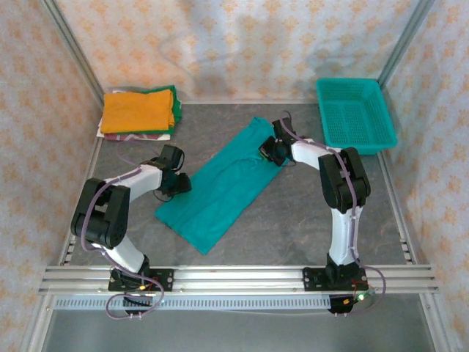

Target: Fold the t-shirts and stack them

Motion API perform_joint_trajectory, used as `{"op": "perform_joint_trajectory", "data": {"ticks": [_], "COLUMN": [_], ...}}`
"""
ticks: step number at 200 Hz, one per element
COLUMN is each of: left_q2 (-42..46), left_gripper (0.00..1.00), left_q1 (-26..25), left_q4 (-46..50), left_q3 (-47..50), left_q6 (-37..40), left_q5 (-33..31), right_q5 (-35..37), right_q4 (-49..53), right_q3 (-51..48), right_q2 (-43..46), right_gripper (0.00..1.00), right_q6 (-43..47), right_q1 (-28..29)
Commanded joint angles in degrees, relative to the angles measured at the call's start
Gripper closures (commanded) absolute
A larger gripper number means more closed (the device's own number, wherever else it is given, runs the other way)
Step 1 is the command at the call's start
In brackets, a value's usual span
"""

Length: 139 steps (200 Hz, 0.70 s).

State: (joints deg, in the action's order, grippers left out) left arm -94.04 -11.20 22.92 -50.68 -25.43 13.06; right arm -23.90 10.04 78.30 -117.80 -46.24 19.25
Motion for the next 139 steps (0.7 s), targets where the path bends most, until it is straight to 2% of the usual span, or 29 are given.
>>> {"op": "perform_joint_trajectory", "data": {"ticks": [1, 139], "left_q2": [-1.8, -4.1], "left_gripper": [0.64, 0.64], "left_q1": [0.2, 0.3], "left_q4": [-0.9, -1.2], "left_q3": [0.1, -0.7], "left_q6": [0.4, 0.7], "left_q5": [-0.7, -0.5], "right_q5": [2.5, 3.3], "right_q4": [1.2, 6.1], "right_q3": [-0.1, -4.8], "right_q2": [3.2, 11.7], "right_gripper": [0.98, 1.00], "right_q6": [0.8, -1.3], "right_q1": [0.4, 1.8]}}
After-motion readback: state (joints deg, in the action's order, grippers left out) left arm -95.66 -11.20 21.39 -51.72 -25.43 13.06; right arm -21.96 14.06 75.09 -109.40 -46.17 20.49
